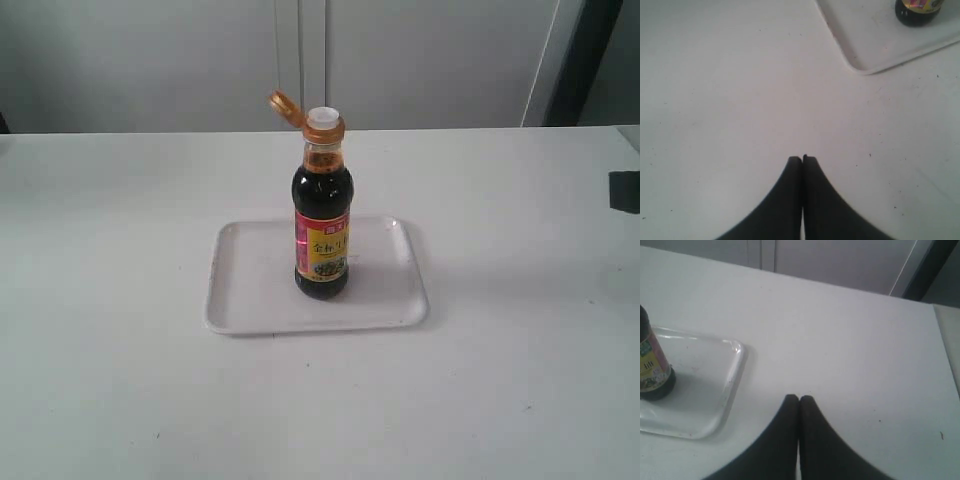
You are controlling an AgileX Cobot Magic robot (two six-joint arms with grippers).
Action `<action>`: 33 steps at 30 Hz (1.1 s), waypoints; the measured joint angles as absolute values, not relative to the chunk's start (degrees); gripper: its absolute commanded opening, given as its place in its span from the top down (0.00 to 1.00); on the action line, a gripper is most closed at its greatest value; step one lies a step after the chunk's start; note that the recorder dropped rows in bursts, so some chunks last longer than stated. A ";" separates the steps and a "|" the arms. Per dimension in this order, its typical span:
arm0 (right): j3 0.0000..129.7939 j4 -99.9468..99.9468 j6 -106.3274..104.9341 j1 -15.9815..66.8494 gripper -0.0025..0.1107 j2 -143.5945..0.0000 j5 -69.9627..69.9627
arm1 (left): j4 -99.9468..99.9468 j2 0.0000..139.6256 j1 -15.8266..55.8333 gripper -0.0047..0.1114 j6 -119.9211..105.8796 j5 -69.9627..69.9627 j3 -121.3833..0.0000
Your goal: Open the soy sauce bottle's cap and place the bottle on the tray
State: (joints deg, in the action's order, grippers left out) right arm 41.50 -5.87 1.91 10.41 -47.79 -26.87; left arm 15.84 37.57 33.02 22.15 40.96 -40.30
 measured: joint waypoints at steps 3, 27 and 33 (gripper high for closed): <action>39.11 -5.98 2.18 10.41 0.98 -42.82 -25.25 | 15.84 34.58 33.02 0.96 22.15 38.41 -38.03; 32.12 -6.10 2.95 10.41 0.98 -28.26 -22.16 | 15.00 22.72 33.02 0.96 22.15 38.22 -35.70; 32.12 -6.10 2.95 10.41 0.98 -28.22 -22.16 | 15.00 22.72 33.02 0.96 22.15 38.32 -35.70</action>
